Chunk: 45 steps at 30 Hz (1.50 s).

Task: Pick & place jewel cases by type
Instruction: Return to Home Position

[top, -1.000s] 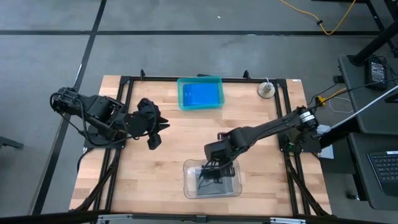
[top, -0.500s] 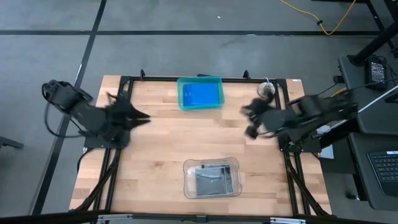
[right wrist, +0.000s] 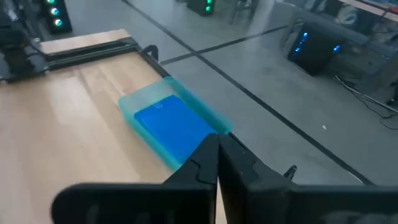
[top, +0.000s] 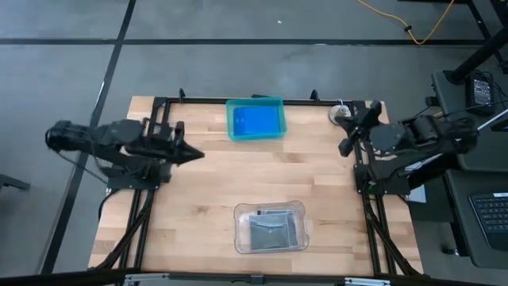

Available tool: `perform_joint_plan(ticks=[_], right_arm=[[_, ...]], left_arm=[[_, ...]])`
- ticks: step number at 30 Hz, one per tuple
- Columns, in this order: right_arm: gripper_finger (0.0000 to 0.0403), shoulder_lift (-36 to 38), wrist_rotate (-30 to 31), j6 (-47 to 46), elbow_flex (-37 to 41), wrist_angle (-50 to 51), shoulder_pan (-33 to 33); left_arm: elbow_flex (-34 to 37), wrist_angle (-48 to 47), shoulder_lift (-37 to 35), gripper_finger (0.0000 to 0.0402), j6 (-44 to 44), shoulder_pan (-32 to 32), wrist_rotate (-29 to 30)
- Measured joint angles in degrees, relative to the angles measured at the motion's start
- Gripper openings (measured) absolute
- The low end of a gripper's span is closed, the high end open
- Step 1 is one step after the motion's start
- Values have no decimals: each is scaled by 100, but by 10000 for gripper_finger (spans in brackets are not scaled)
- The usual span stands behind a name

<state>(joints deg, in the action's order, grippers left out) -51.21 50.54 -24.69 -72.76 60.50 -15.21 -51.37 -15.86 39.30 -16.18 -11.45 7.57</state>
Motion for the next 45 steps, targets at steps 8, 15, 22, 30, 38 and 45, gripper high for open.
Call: perform_joint_plan(ticks=[8, 15, 22, 30, 38, 45], right_arm=[[4, 234, -124, 462, 581, -618, 426], [8, 234, -262, 824, 641, -642, 698], [7, 239, -518, 1341, 641, -1069, 1126], [12, 237, -989, 1482, 641, -1157, 1363], [13, 468, -1219, 2103, 1258, -2344, 1361], [7, 1414, -2361, 2638, 3378, -5198, 1351]], left_arm=[[1872, 716, -1631, 1, -460, 1492, -565], [3127, 736, -3514, 2, -705, 1782, -526], [4113, 1394, -3841, 3, -356, 1774, -612], [5088, 2185, -3879, 2, -758, 1778, -835], [5088, 1745, -3776, 3, -1124, 1778, -294], [5088, 1731, -3767, 4, -1459, 1778, -755]])
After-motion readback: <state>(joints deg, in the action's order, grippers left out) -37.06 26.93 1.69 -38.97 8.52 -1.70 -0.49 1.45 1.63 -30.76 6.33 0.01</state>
